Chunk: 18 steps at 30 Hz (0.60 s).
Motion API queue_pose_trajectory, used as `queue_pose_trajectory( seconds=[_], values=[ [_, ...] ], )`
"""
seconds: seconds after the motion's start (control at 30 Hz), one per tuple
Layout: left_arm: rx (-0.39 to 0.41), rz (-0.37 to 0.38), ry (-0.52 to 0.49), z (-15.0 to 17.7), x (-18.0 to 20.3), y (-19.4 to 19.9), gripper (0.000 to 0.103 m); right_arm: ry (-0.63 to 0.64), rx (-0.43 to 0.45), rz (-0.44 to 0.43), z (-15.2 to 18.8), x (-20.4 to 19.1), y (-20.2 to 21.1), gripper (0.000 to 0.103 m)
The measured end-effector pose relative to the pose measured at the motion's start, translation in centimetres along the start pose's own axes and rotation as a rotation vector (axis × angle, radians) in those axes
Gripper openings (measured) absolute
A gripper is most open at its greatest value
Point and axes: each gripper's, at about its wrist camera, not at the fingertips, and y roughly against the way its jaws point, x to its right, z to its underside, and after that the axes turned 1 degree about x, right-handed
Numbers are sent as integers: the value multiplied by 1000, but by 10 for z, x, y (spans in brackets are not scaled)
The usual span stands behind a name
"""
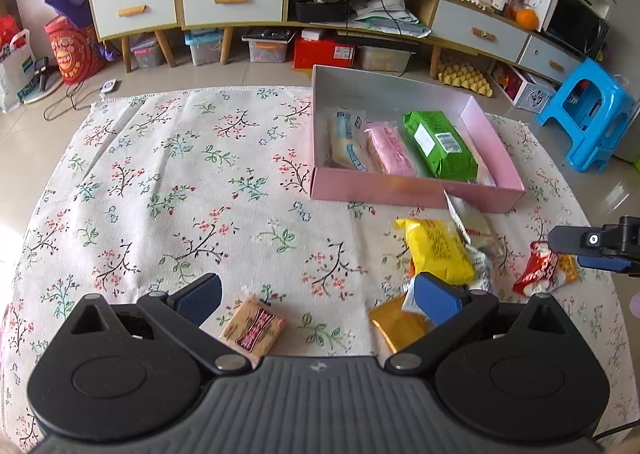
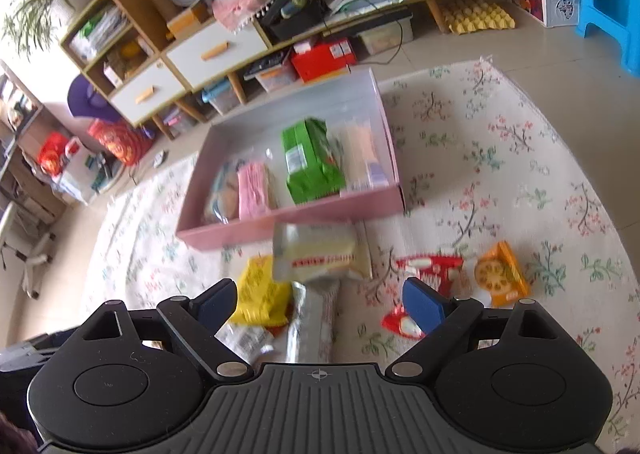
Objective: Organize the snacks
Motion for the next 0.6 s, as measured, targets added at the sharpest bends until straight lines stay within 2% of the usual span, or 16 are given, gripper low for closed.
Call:
queue_pose_trajectory(
  seconds=[0.17, 0.37, 0.6],
  values=[
    [-25, 2, -70, 20, 5, -2, 103, 17, -70, 15, 16, -3, -9, 92],
    [-88, 43, -150, 42, 10, -3, 102, -37, -158, -23, 34, -2, -21, 92],
    [-173, 59, -196, 58, 9, -8, 99, -5, -207, 13, 48, -11, -30, 92]
  ],
)
